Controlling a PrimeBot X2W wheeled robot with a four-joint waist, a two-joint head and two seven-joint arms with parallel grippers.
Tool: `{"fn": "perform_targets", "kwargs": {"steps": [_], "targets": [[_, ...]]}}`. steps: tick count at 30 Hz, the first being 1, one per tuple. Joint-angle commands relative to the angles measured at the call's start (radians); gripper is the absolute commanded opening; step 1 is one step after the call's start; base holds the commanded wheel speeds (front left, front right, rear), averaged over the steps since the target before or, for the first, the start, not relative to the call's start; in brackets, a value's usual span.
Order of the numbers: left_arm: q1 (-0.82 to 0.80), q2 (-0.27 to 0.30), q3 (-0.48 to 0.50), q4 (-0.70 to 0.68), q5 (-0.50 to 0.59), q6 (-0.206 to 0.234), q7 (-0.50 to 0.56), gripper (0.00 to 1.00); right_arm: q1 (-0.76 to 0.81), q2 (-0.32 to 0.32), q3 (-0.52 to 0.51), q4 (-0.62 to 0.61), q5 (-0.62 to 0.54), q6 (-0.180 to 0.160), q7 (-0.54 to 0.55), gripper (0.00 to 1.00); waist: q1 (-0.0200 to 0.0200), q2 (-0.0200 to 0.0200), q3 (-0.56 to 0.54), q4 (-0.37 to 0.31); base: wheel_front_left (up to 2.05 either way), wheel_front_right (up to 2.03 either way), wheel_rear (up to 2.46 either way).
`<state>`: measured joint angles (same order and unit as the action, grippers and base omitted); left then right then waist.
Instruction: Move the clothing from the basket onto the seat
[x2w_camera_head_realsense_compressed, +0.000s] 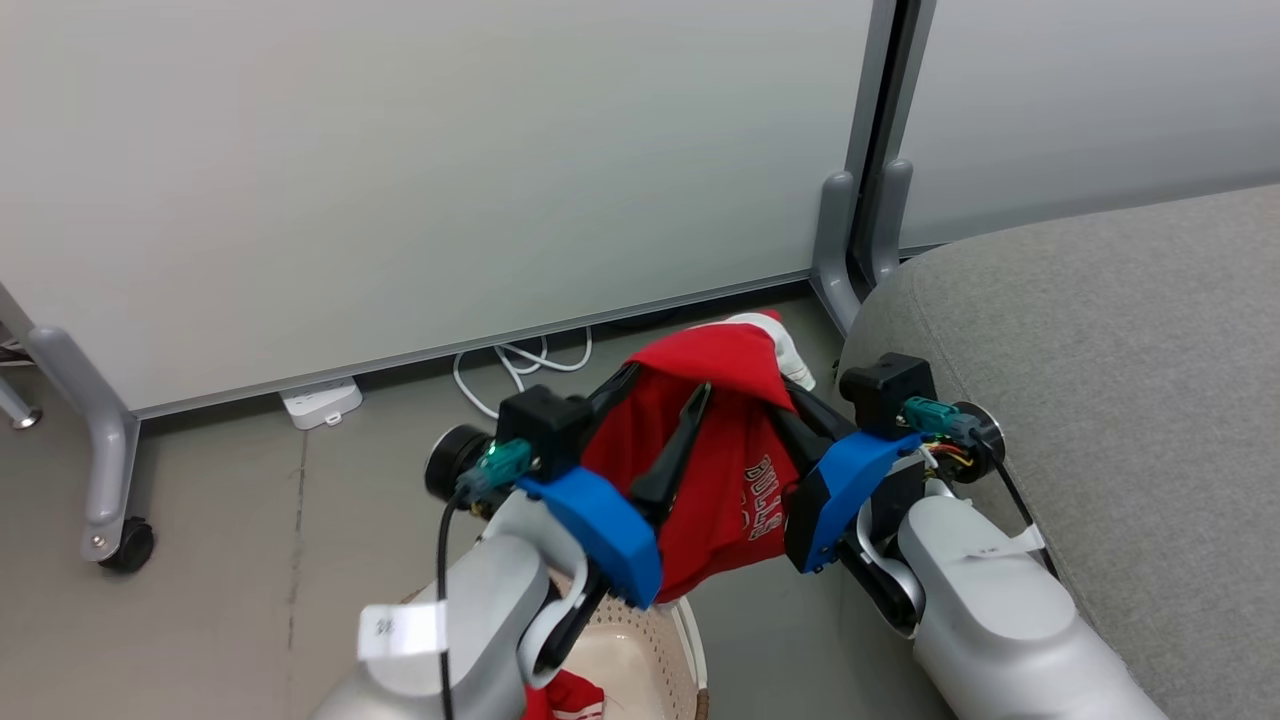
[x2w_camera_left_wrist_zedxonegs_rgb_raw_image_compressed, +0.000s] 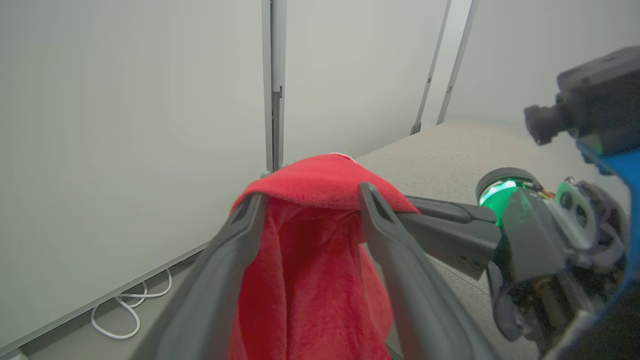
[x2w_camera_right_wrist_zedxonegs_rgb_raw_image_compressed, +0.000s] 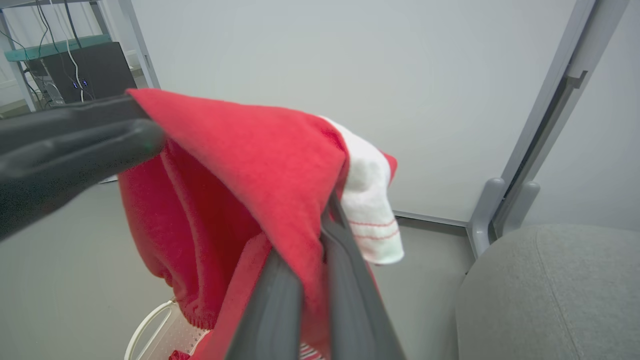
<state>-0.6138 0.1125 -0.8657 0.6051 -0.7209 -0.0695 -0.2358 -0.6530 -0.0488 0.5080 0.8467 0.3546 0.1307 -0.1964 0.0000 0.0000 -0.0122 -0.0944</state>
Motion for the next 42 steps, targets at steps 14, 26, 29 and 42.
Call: {"fn": "perform_targets", "kwargs": {"steps": [14, 26, 29, 42], "targets": [[0.311, 0.118, 0.201, -0.287, 0.158, 0.01, -0.029, 1.0, -0.022, -0.002, -0.101, 0.04, -0.044, 0.0, -0.036, 0.0, 0.0, 0.0, 0.008, 0.028, 0.0, 0.0, 0.0], [0.46, 0.095, 0.353, -0.342, 0.234, -0.015, -0.03, 1.0, 0.006, -0.002, -0.12, 0.042, -0.044, 0.0, -0.035, 0.0, 0.0, 0.0, 0.004, 0.024, 0.0, 0.0, 0.0], [0.471, 0.092, 0.37, -0.339, 0.245, -0.02, -0.03, 1.0, 0.006, -0.002, -0.121, 0.044, -0.044, 0.0, -0.033, 0.0, 0.0, 0.0, 0.004, 0.022, 0.0, 0.0, 0.0], [0.494, 0.078, 0.416, -0.331, 0.281, -0.043, -0.03, 1.0, -0.002, -0.003, -0.099, 0.027, -0.036, 0.0, -0.023, 0.0, 0.0, 0.0, 0.018, -0.053, 0.0, 0.0, 0.0]]}}
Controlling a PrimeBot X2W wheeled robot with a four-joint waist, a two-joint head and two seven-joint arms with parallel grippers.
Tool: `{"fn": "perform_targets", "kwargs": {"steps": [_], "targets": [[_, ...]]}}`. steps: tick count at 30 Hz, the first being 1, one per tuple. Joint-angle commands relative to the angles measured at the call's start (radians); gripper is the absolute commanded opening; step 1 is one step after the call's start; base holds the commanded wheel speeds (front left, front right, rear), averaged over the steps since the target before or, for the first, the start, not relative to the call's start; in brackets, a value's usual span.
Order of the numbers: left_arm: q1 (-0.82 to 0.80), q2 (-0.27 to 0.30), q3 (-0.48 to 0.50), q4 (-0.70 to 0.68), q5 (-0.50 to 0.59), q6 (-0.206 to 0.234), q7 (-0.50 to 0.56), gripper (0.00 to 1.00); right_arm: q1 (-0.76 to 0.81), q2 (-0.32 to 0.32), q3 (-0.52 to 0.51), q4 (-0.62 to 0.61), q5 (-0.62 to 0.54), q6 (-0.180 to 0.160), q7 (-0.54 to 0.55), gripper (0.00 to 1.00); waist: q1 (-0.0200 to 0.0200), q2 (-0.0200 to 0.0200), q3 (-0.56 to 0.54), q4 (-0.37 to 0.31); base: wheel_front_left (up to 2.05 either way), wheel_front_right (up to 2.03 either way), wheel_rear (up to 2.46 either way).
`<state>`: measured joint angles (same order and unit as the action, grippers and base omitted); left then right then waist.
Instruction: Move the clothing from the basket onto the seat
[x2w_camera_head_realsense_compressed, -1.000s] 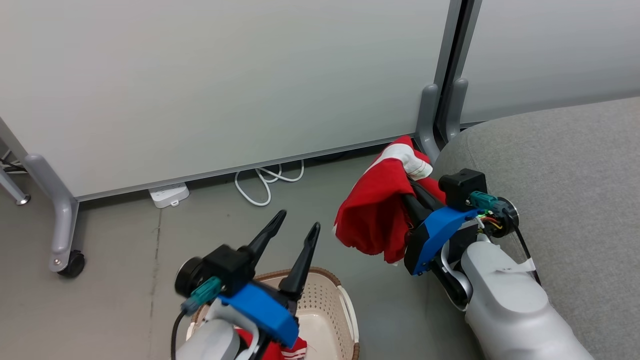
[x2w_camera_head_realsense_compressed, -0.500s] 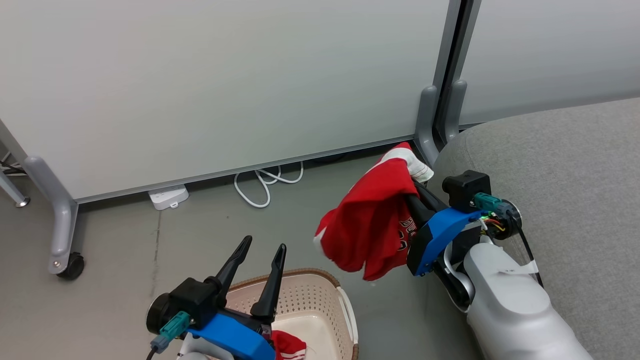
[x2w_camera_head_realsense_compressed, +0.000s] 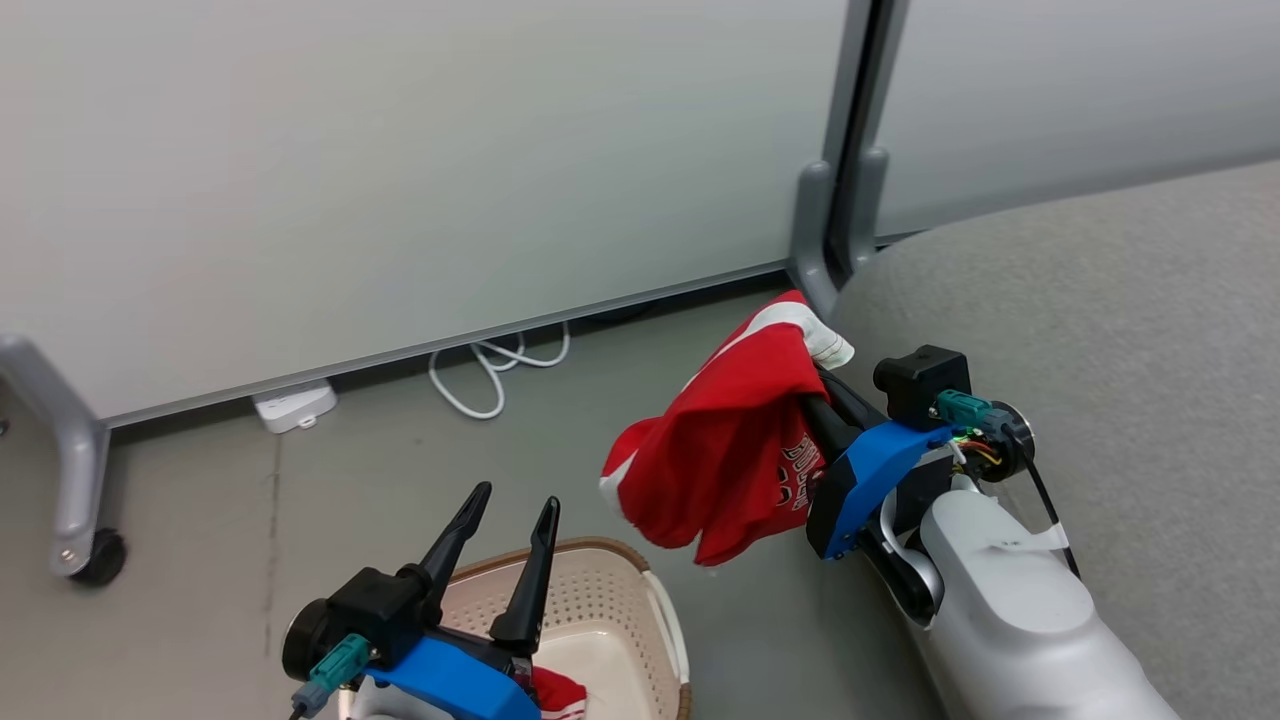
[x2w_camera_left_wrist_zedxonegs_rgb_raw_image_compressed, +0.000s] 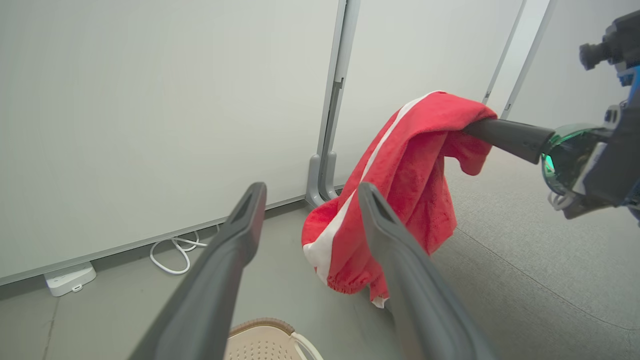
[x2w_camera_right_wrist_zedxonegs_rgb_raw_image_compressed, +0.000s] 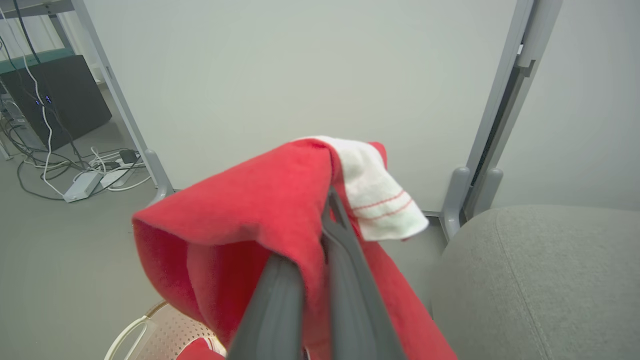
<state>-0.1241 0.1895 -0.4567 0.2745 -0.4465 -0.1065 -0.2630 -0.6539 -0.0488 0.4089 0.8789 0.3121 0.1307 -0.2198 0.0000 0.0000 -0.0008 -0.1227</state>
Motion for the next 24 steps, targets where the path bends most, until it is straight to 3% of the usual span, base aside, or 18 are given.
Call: {"fn": "perform_targets", "kwargs": {"steps": [1, 21, 24], "targets": [[0.005, 0.002, 0.013, -0.001, 0.008, -0.007, -0.003, 1.0, -0.002, -0.003, 0.005, -0.008, 0.008, 0.0, 0.002, 0.0, 0.0, 0.0, 0.01, -0.041, 0.0, 0.0, 0.0], [-0.045, 0.0, 0.022, -0.013, 0.042, -0.02, -0.002, 1.0, -0.008, -0.002, 0.015, -0.035, 0.017, 0.0, 0.0, 0.0, 0.0, 0.0, 0.093, -0.387, 0.0, 0.0, 0.0], [-0.068, 0.001, 0.0, -0.004, 0.048, -0.022, -0.002, 1.0, -0.009, -0.002, -0.014, -0.027, 0.011, 0.0, -0.008, 0.0, 0.0, 0.0, 0.113, -0.407, 0.0, 0.0, 0.0]]}}
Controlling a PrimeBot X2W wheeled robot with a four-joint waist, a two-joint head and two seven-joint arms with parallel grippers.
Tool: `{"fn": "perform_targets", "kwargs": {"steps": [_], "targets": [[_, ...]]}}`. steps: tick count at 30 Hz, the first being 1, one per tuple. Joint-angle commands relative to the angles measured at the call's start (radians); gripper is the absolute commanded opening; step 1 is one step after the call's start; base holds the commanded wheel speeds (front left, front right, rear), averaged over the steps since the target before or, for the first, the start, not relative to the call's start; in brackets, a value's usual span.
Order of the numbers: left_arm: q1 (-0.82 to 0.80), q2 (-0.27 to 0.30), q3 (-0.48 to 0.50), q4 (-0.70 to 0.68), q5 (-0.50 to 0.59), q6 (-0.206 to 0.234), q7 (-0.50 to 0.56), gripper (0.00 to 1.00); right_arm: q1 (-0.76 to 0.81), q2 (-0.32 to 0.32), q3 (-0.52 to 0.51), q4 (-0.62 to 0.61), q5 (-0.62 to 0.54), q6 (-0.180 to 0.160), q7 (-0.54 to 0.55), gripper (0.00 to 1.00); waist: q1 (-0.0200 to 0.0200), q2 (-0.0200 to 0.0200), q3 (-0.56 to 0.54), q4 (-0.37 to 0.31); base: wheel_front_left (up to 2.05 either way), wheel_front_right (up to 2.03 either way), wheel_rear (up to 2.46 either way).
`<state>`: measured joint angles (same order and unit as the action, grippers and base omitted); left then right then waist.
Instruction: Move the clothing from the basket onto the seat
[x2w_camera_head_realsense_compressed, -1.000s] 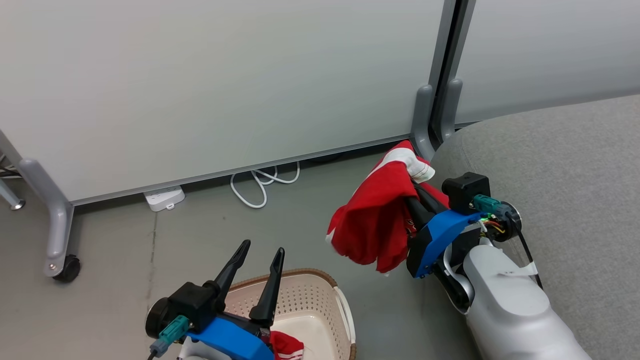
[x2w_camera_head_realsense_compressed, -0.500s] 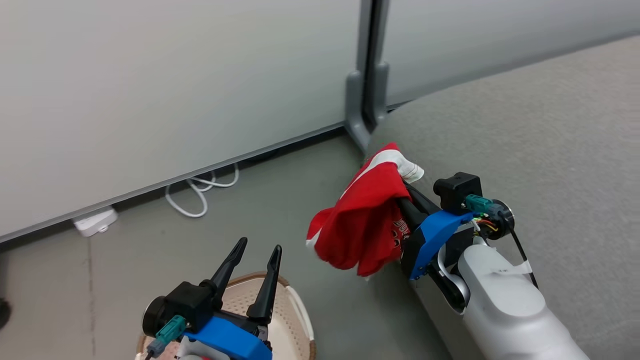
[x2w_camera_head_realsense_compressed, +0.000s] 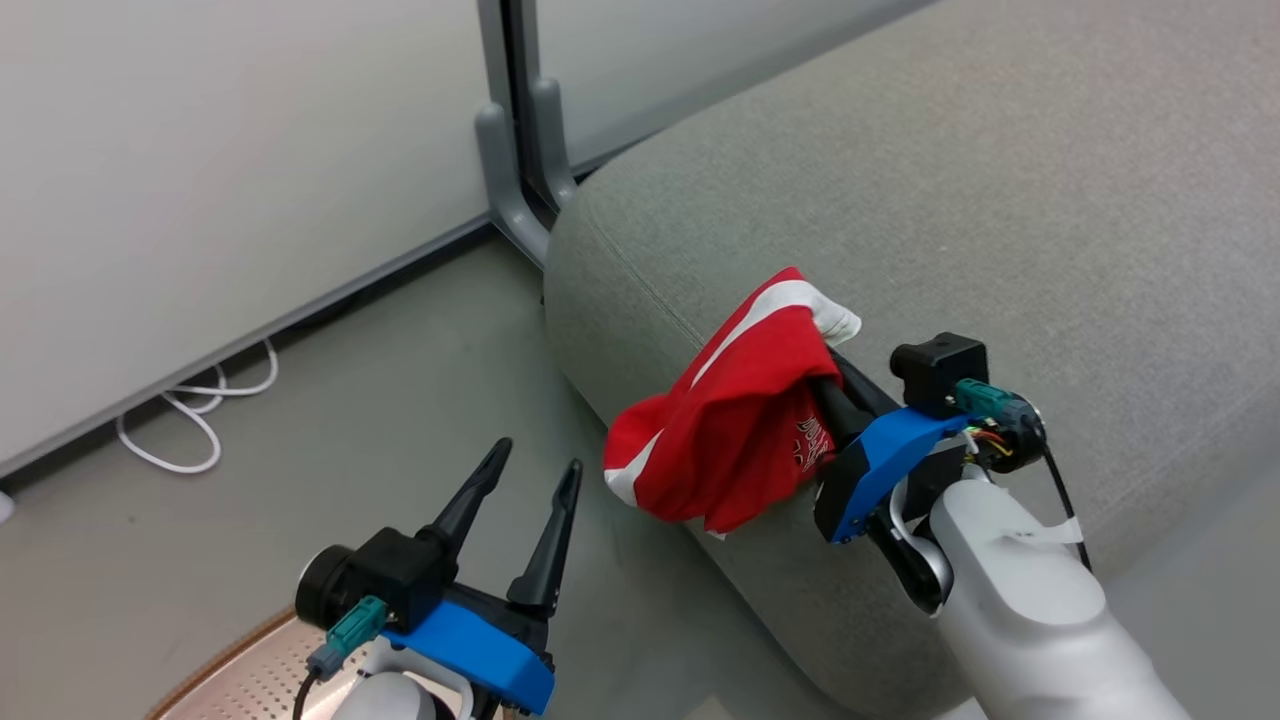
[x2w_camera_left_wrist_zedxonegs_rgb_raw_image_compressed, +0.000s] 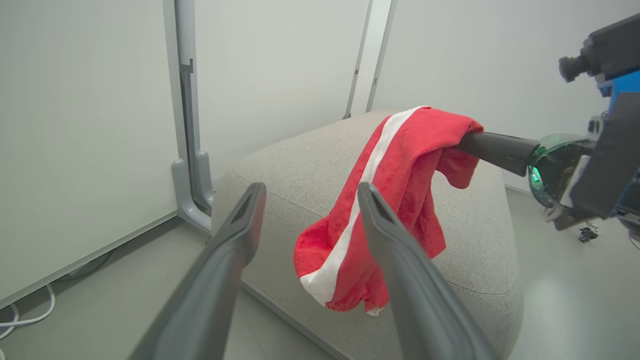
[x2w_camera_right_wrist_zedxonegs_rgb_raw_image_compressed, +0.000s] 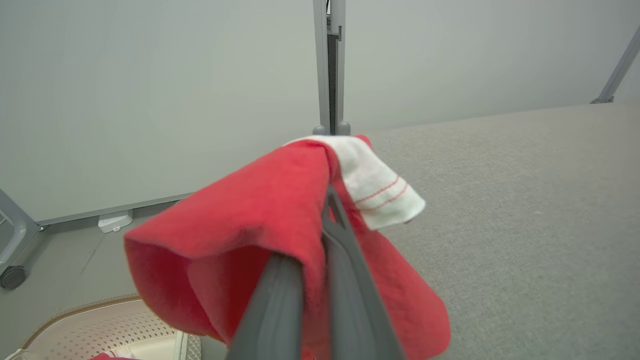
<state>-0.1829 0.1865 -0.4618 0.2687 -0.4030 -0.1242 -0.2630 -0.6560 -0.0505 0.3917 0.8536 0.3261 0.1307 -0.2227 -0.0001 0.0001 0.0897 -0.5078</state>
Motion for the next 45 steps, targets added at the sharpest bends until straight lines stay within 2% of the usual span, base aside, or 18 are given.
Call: {"fn": "perform_targets", "kwargs": {"steps": [1, 8, 16, 23, 27, 35, 38, 42, 45], "targets": [[-0.017, 0.007, -0.002, 0.007, 0.006, -0.006, -0.002, 1.0, -0.006, 0.0, -0.007, 0.001, -0.008, 0.0, -0.009, 0.0, 0.0001, -0.0001, 0.028, -0.025, 0.0, 0.0, 0.0], [-0.077, 0.018, -0.05, 0.037, -0.01, -0.008, -0.003, 1.0, 0.008, 0.0, -0.06, 0.007, -0.024, 0.0, -0.025, 0.0, 0.0001, -0.0001, 0.05, -0.034, 0.0, 0.0, 0.0], [-0.094, 0.033, -0.063, 0.043, -0.026, -0.009, -0.003, 1.0, 0.006, 0.0, -0.064, 0.003, -0.014, 0.0, -0.028, 0.0, 0.0001, -0.0001, 0.064, -0.034, 0.0, 0.0, 0.0], [-0.098, 0.063, -0.043, 0.012, -0.011, 0.009, -0.001, 1.0, -0.146, 0.0, -0.116, 0.037, -0.025, 0.0, 0.009, 0.0, 0.0001, -0.0001, 0.127, -0.038, 0.0, 0.0, 0.0], [-0.144, 0.093, -0.057, -0.047, 0.015, 0.008, 0.033, 1.0, -0.328, -0.013, -0.293, 0.091, -0.078, 0.0, 0.024, 0.0, 0.0001, -0.0001, 0.234, 0.011, 0.0, 0.0, 0.0], [-0.276, 0.143, -0.113, -0.152, 0.055, -0.002, 0.096, 1.0, -0.564, -0.237, -0.556, 0.111, -0.25, 0.0, 0.057, 0.0, 0.0001, -0.0001, 0.429, 0.13, 0.0, 0.0, 0.0], [-0.327, 0.152, -0.128, -0.188, 0.067, -0.004, 0.113, 1.0, -0.591, -0.286, -0.67, 0.103, -0.306, 0.0, 0.056, 0.0, 0.0001, -0.0001, 0.501, 0.163, 0.0, 0.0, 0.0], [-0.374, 0.159, -0.147, -0.217, 0.077, -0.006, 0.122, 1.0, -0.566, -0.301, -0.805, 0.104, -0.358, 0.0, 0.037, 0.0, 0.0001, -0.0001, 0.572, 0.201, 0.0, 0.0, 0.0], [-0.396, 0.161, -0.155, -0.225, 0.077, -0.007, 0.119, 1.0, -0.522, -0.281, -0.896, 0.118, -0.394, 0.0, 0.019, 0.0, 0.0001, -0.0001, 0.603, 0.218, 0.0, 0.0, 0.0]]}}
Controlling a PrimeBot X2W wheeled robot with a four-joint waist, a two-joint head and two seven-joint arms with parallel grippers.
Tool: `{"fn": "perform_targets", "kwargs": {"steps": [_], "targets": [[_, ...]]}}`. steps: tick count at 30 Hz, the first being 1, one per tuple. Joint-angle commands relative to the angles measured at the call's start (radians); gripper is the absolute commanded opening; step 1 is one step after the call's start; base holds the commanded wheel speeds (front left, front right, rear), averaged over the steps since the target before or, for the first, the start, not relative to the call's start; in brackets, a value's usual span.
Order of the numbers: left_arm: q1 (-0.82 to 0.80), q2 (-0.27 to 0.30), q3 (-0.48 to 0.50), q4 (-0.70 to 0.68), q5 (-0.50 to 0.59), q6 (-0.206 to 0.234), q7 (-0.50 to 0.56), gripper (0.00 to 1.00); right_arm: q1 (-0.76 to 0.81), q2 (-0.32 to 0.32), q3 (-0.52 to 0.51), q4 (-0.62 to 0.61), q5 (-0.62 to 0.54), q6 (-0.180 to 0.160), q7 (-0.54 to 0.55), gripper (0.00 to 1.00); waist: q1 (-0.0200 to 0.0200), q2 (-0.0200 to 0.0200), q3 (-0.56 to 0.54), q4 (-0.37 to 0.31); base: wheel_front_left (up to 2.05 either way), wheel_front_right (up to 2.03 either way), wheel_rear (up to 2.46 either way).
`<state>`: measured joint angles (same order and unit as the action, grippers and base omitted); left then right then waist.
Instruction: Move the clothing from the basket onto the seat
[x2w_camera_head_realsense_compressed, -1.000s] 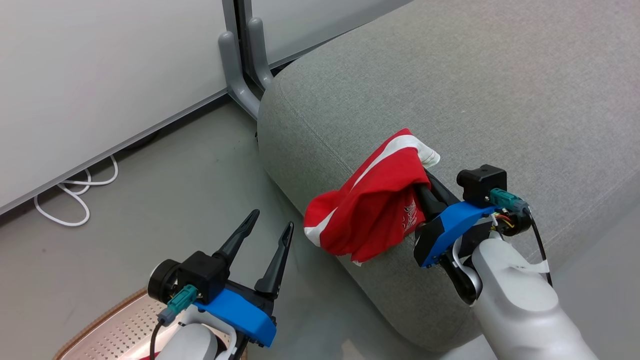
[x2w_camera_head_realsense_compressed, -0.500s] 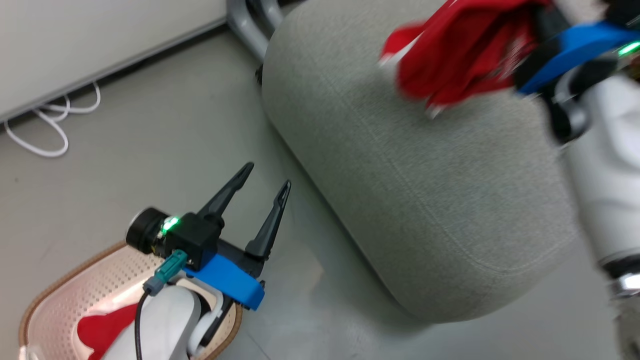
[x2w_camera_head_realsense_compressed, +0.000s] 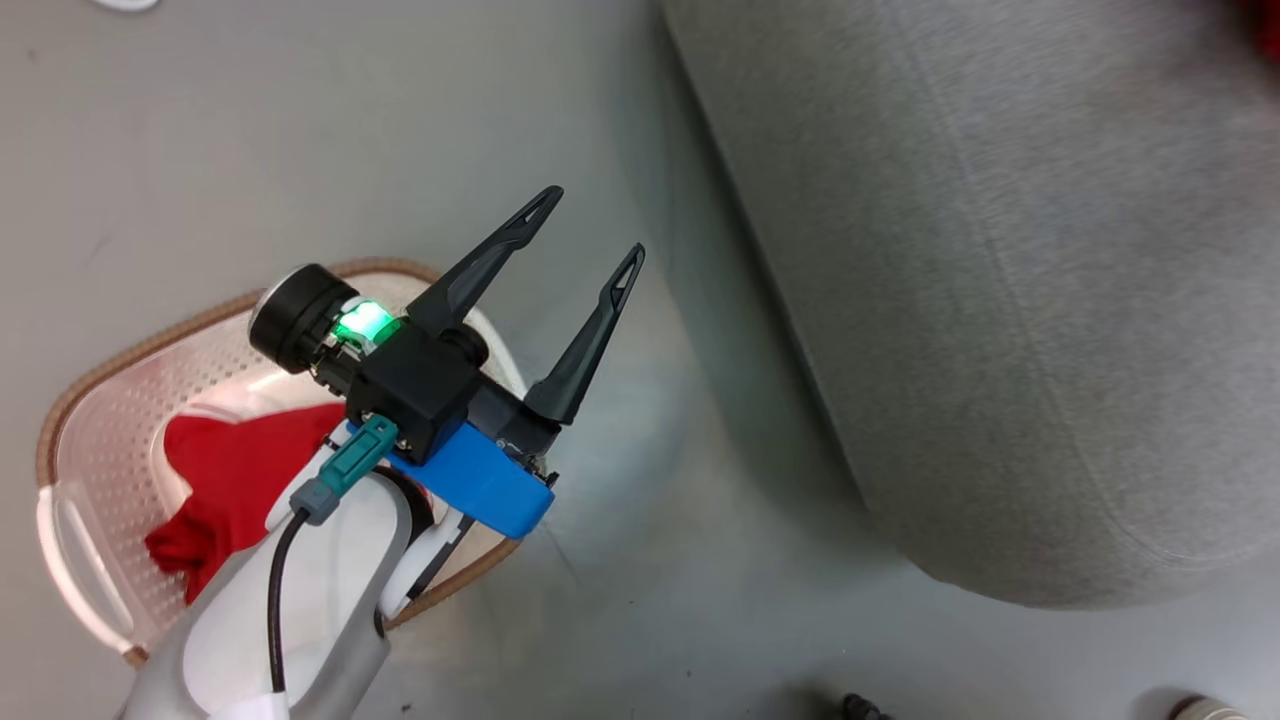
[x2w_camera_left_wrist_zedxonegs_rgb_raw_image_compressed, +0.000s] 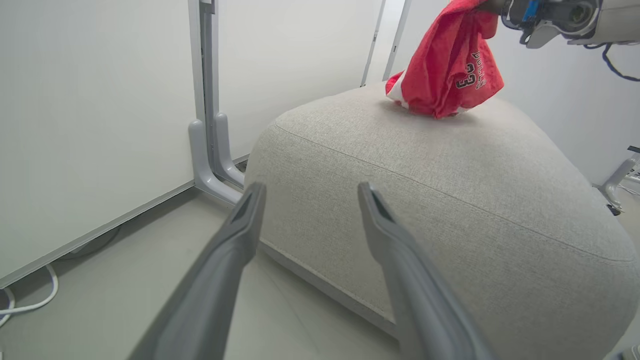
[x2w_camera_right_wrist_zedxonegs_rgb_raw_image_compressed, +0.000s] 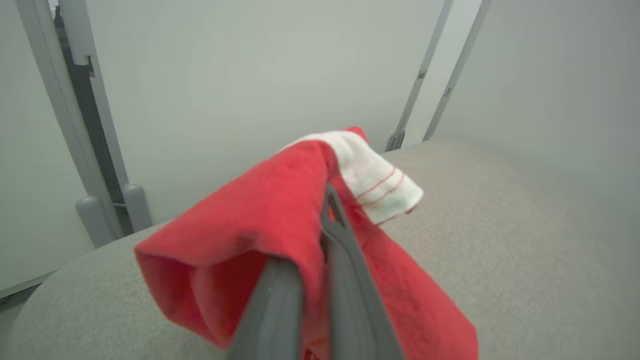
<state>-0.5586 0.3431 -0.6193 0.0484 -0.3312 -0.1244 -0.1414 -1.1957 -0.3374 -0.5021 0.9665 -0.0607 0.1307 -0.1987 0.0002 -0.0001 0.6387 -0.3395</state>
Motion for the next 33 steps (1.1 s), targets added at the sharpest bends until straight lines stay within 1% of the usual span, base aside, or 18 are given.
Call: {"fn": "perform_targets", "kwargs": {"steps": [1, 3, 6, 12, 14, 15, 16, 19, 22, 28, 29, 33], "targets": [[-0.024, 0.006, 0.0, -0.003, 0.004, -0.007, -0.004, 1.0, 0.028, 0.012, -0.027, 0.012, -0.017, 0.0, -0.009, 0.0, -0.0002, 0.0001, 0.06, 0.054, 0.0, 0.0, 0.0], [-0.027, 0.008, -0.005, 0.002, 0.0, -0.007, -0.009, 1.0, 0.055, 0.034, -0.071, 0.031, -0.039, 0.0, -0.016, 0.0, -0.0002, 0.0001, 0.064, 0.058, 0.0, 0.0, 0.0], [-0.025, 0.011, -0.008, 0.015, -0.007, -0.006, -0.008, 1.0, 0.082, 0.048, -0.119, 0.05, -0.072, 0.0, -0.023, 0.0, -0.0002, 0.0001, 0.059, 0.064, 0.0, 0.0, 0.0], [-0.013, 0.01, -0.006, 0.033, -0.017, 0.003, -0.023, 1.0, 0.113, 0.067, -0.173, 0.068, -0.128, 0.0, -0.038, 0.0, -0.0002, 0.0001, 0.027, 0.067, 0.0, 0.0, 0.0], [-0.006, 0.005, -0.006, 0.038, -0.021, 0.007, -0.03, 1.0, 0.121, 0.069, -0.186, 0.073, -0.143, 0.0, -0.04, 0.46, -0.0002, 0.0001, 0.012, 0.067, 0.0, 0.0, 0.0], [-0.002, 0.002, -0.007, 0.042, -0.022, 0.01, -0.034, 1.0, 0.124, 0.071, -0.191, 0.075, -0.152, 0.0, -0.04, 0.87, -0.0002, 0.0001, 0.003, 0.067, 0.0, 0.0, 0.0], [0.003, -0.001, -0.007, 0.047, -0.027, 0.011, -0.038, 1.0, 0.125, 0.072, -0.195, 0.077, -0.162, 0.0, -0.041, 1.0, -0.0002, 0.0001, -0.008, 0.068, 0.0, 0.0, 0.0], [0.023, -0.015, -0.009, 0.078, -0.042, 0.011, -0.058, 1.0, 0.145, 0.079, -0.191, 0.077, -0.184, 0.0, -0.044, 1.0, -0.0002, 0.0001, -0.059, 0.074, 0.0, 0.0, 0.0], [0.05, -0.029, -0.008, 0.122, -0.063, 0.014, -0.075, 1.0, 0.177, 0.085, -0.162, 0.077, -0.195, 0.0, -0.053, 1.0, -0.0002, 0.0001, -0.121, 0.08, 0.0, 0.0, 0.0], [0.128, -0.062, 0.015, 0.208, -0.103, 0.026, -0.111, 1.0, 0.271, 0.102, -0.061, 0.063, -0.207, 0.0, -0.062, 1.0, -0.0002, 0.0001, -0.277, 0.094, 0.0, 0.0, 0.0], [0.128, -0.062, 0.015, 0.208, -0.103, 0.026, -0.111, 1.0, 0.271, 0.102, -0.061, 0.063, -0.207, 0.0, -0.062, 1.0, -0.0002, 0.0001, -0.277, 0.094, 0.0, 0.0, 0.0], [0.198, -0.083, 0.05, 0.246, -0.126, 0.037, -0.123, 1.0, 0.342, 0.133, 0.028, 0.036, -0.187, 0.0, -0.065, 1.0, -0.0002, 0.0001, -0.384, 0.109, 0.0, 0.0, 0.0]]}}
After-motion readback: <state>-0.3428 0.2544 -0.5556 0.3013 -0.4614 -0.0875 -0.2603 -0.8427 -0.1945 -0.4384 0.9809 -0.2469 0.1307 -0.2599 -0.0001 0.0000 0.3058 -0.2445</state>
